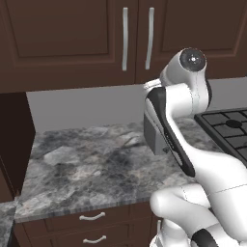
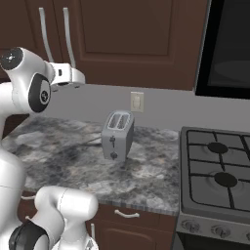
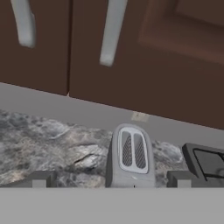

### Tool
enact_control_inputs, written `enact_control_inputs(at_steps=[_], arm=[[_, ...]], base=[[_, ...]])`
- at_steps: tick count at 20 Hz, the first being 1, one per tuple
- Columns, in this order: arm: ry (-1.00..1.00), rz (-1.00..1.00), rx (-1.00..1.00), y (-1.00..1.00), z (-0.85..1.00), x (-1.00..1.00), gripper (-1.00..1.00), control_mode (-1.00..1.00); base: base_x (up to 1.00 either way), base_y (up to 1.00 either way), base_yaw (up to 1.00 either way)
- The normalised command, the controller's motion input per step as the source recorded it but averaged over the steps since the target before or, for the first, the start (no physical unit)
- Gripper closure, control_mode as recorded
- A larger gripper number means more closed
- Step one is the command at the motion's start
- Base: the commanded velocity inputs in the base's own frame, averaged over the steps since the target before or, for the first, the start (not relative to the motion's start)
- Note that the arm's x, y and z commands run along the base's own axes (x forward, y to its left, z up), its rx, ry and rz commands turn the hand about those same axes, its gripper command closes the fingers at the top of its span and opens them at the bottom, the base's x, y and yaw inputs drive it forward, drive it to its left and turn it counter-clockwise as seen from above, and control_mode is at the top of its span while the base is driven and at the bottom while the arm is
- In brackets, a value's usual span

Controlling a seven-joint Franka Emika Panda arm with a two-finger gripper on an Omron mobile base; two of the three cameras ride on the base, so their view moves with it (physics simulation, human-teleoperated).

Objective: Open the cabinet, pick the kettle from the cabinet, and place it in the sink.

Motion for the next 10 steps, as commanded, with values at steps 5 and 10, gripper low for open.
enact_control_inputs(at_steps=[5, 10], arm=[[0.0, 0.0, 0.0, 0.0, 0.16, 0.0, -1.0, -1.0], [-0.06, 0.0, 0.0, 0.01, 0.16, -0.03, -1.0, -1.0]], base=[[0.0, 0.0, 0.0], [0.0, 0.0, 0.0]])
